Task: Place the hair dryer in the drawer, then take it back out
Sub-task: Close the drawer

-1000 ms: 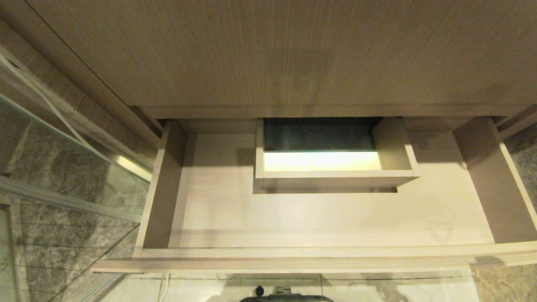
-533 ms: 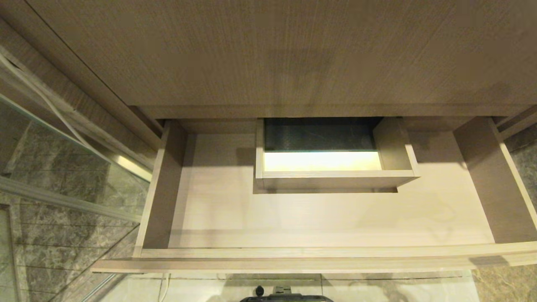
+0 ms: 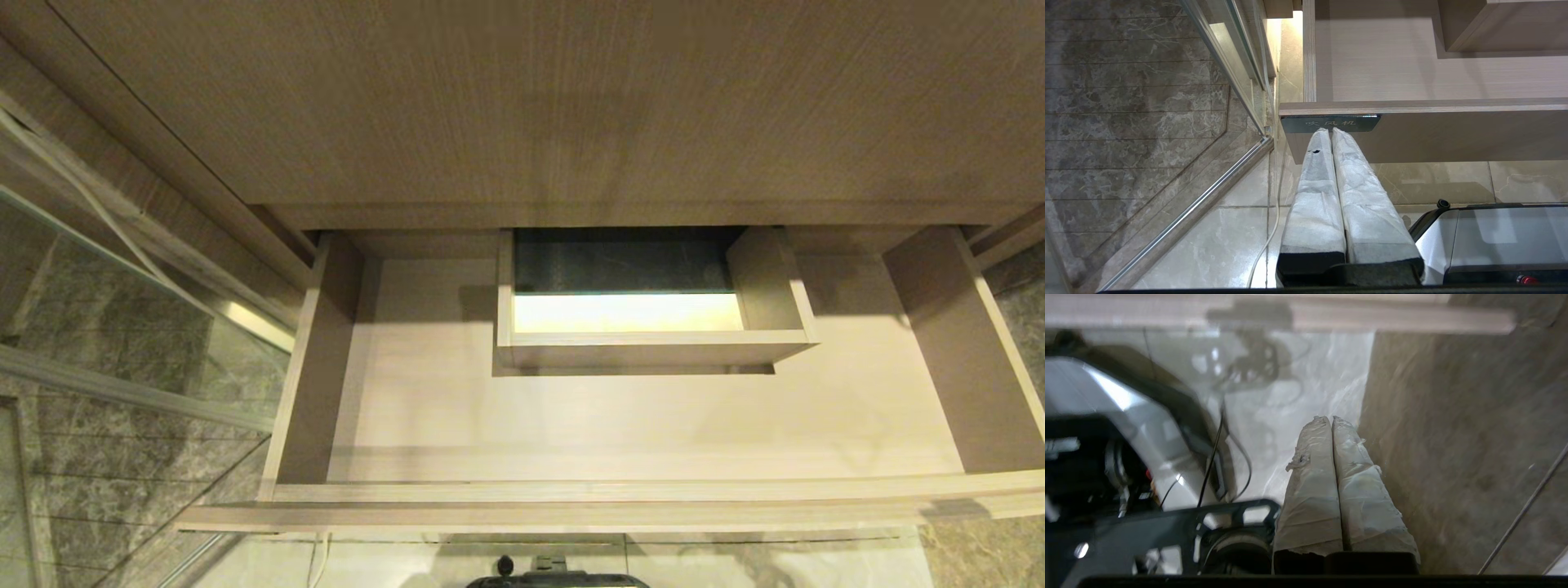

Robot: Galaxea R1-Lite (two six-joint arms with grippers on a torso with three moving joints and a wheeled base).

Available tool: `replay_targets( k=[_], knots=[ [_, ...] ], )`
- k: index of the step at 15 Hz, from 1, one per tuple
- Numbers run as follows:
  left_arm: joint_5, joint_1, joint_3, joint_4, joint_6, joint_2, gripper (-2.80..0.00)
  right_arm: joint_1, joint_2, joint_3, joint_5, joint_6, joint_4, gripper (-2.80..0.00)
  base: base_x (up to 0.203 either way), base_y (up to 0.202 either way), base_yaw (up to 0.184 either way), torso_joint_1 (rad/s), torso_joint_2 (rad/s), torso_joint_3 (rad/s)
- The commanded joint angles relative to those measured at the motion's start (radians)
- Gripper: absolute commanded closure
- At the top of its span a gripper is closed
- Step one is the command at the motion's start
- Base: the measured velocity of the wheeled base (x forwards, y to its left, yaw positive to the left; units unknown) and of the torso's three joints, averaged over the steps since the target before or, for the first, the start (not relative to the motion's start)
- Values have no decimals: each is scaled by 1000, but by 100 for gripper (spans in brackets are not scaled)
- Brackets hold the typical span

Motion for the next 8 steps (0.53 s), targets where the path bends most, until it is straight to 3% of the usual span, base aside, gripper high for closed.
replay_targets(
  k=[1, 8],
  knots=[
    [0, 0, 0, 0, 0, 0, 0, 0, -8, 11, 1, -3, 26, 0, 0, 0, 0, 0, 0, 0],
    [0, 0, 0, 0, 0, 0, 0, 0, -7, 17, 2, -7, 29, 0, 0, 0, 0, 0, 0, 5]
  ],
)
